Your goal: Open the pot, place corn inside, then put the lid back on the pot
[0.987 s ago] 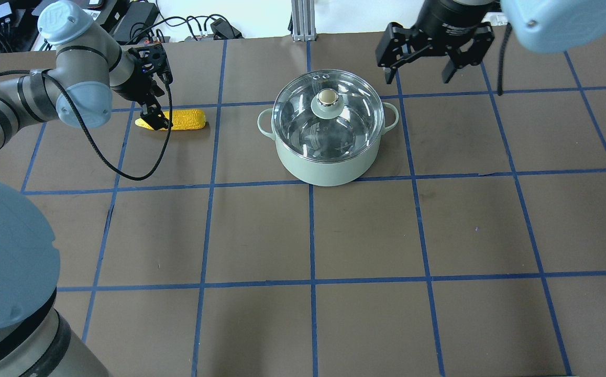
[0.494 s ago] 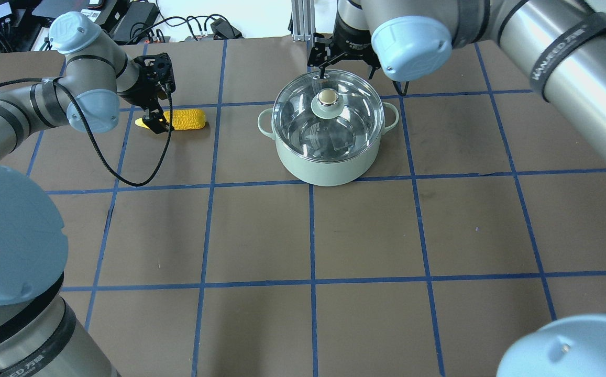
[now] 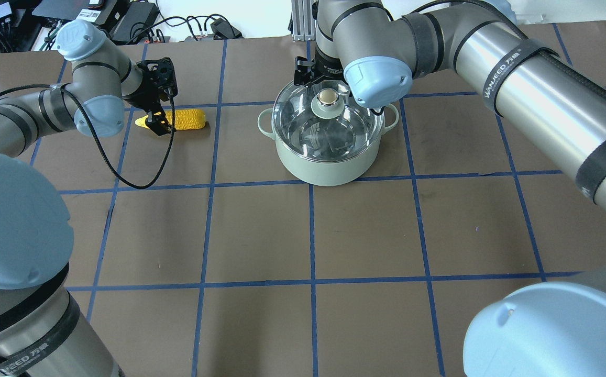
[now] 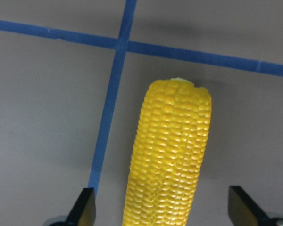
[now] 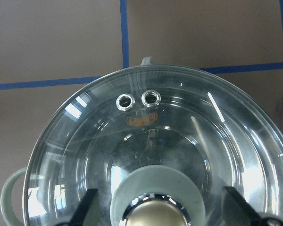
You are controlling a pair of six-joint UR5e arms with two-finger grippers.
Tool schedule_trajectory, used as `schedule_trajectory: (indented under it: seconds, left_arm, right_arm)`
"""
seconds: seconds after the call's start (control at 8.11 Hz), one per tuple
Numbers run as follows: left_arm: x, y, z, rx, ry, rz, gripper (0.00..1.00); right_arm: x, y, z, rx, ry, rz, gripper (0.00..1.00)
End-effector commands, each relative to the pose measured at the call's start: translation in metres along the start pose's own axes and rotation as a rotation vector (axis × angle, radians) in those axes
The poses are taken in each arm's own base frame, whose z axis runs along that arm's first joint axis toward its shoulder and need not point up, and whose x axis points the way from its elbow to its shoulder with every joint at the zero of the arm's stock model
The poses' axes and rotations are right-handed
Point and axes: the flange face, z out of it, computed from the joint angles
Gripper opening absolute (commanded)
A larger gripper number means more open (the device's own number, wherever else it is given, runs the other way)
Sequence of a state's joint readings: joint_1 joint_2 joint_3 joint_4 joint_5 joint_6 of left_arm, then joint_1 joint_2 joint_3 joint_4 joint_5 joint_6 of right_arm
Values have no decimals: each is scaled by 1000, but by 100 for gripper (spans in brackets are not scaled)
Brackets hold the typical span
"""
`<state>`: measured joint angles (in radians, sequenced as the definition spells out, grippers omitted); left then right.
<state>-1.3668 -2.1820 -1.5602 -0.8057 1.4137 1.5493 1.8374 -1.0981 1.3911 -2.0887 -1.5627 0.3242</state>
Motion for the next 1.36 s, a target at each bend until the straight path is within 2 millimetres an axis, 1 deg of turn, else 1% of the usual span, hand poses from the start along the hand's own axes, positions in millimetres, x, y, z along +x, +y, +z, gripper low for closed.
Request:
schedule_trajectory:
  seconds: [0.0, 0.12, 0.25, 0.37, 0.49, 0.62, 0.74, 0.86, 1.11, 1.23]
  left_arm:
    - [1, 2, 14, 1, 15, -12, 100]
    - [2, 3, 20, 0, 25, -12, 100]
    - [3, 4, 25, -1, 32, -13, 100]
    - [3, 4, 26, -3, 34, -16, 100]
    - [3, 5, 30, -3, 40, -26, 100]
    - [4, 6, 33, -5, 44, -27, 85]
    - [4, 7, 32, -16, 41, -28, 22]
    - [3, 7, 27, -28, 33, -43, 0]
    - [0, 15, 6, -138, -2, -42, 0]
    - [-1, 11, -18, -140, -37, -49, 0]
  right_arm:
    - [-2, 3, 7, 0, 3, 1, 69]
    - [-4, 5, 7, -1, 4, 1, 39]
    - [-5, 5, 6, -1, 4, 1, 24]
    - [-5, 6, 5, -2, 2, 1, 19]
    - [-5, 5, 4, -1, 2, -1, 16]
    - [-5, 3, -5, 15, 1, -11, 14]
    - [-5, 2, -33, 53, -11, -19, 13]
    - [-3, 5, -56, 59, -13, -25, 13]
    - [28, 23, -120, 10, 25, -38, 11]
    - [58, 32, -146, -41, 36, -18, 9]
